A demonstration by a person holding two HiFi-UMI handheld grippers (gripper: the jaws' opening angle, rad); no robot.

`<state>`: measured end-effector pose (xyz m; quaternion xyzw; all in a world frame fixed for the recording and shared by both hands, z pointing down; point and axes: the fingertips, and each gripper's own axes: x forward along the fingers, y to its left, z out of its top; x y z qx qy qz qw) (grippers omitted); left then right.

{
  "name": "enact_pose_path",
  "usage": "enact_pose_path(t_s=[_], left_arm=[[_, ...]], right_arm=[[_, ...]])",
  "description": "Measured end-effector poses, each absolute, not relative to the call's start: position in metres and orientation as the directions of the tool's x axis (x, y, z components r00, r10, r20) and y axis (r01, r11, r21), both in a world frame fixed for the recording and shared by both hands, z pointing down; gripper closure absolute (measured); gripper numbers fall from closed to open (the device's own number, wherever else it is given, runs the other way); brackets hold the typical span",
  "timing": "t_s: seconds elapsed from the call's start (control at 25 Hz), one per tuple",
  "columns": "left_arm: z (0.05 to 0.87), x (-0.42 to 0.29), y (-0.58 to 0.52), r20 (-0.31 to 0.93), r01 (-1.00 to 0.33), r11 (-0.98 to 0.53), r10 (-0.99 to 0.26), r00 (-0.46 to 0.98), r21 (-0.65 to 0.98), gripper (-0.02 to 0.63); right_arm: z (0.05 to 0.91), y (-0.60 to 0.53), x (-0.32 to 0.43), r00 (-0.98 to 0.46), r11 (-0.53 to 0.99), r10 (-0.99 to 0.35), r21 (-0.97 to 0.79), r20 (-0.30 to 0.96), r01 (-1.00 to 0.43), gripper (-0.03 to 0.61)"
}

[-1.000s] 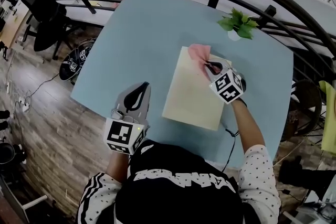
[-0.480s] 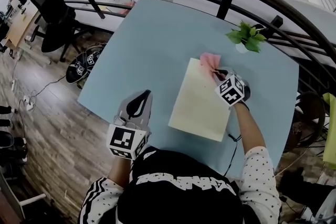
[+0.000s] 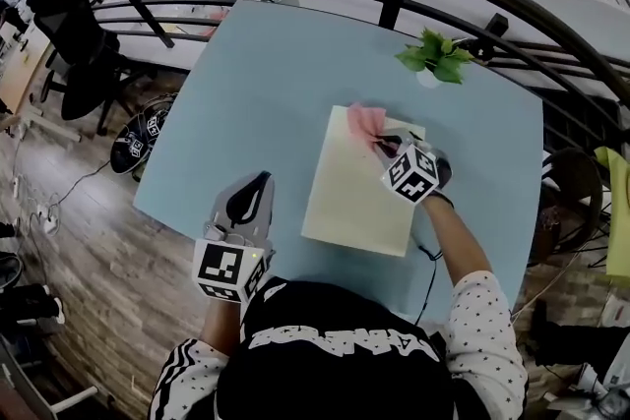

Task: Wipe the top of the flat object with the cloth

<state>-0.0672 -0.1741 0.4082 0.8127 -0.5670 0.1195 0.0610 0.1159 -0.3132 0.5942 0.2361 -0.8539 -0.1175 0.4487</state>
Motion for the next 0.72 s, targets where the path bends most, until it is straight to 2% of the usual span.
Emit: enact_pose_path(t_s=[0.72], left_arm=[[0.408, -0.027, -0.169, 0.27, -0.901, -0.433, -0.871, 0.41, -0.028, 0.614]], right_arm=[[0.596, -0.239, 0.114, -0.524, 0.895, -0.438, 0.411, 0.731, -0.176, 0.557]])
